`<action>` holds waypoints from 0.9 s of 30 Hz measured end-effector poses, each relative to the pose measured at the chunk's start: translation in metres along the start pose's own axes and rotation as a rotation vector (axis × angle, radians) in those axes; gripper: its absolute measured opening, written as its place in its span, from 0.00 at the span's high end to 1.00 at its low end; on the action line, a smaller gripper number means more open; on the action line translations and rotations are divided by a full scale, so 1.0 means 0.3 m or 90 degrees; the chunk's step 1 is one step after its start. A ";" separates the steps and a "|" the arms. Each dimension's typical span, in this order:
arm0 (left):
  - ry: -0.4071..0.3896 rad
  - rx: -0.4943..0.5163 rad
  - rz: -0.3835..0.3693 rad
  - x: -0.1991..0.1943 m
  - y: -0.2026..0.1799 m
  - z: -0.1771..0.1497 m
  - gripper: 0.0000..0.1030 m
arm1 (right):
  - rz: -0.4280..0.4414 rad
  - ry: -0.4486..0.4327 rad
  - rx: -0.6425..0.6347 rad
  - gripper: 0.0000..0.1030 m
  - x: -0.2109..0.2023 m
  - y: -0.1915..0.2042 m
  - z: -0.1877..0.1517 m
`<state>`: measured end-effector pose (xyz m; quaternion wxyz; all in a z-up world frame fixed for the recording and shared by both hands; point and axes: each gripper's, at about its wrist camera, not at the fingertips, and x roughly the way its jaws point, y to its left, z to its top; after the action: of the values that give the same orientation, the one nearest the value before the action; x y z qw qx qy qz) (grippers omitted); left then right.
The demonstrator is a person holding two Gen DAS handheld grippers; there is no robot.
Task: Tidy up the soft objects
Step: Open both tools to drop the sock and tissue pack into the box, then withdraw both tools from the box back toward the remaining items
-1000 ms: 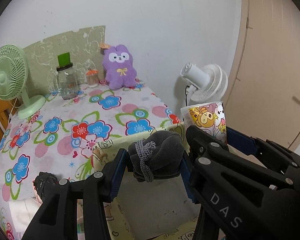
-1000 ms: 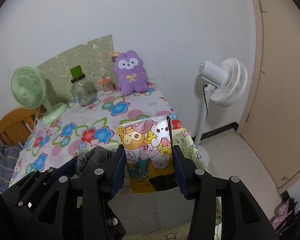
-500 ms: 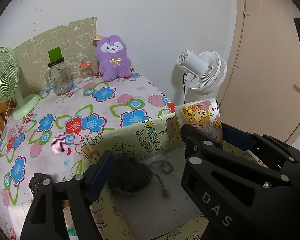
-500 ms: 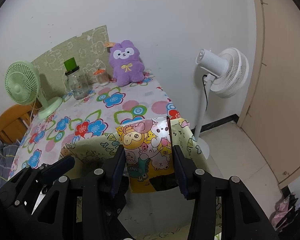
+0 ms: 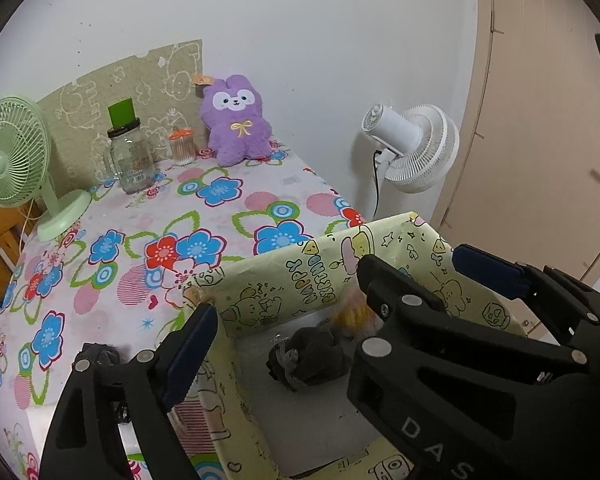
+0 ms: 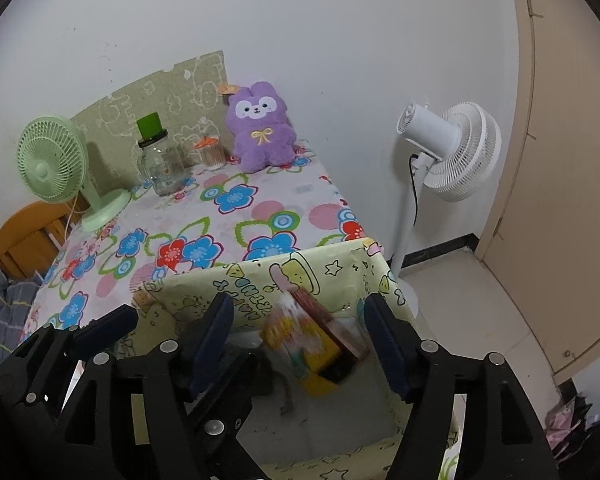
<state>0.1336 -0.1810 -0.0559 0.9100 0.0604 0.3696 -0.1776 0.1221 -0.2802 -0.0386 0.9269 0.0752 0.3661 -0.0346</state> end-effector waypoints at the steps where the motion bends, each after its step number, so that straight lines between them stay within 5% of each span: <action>1: -0.002 -0.001 -0.001 -0.006 0.001 -0.002 0.12 | 0.000 -0.003 0.002 0.28 -0.006 0.001 -0.001; 27: -0.062 -0.007 0.018 -0.203 0.042 -0.032 0.00 | -0.012 -0.083 -0.026 0.05 -0.209 0.090 -0.021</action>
<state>0.0915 -0.1499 -0.0207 0.9297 0.0515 0.3250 -0.1656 0.0752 -0.2520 0.0027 0.9497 0.0503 0.3063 -0.0404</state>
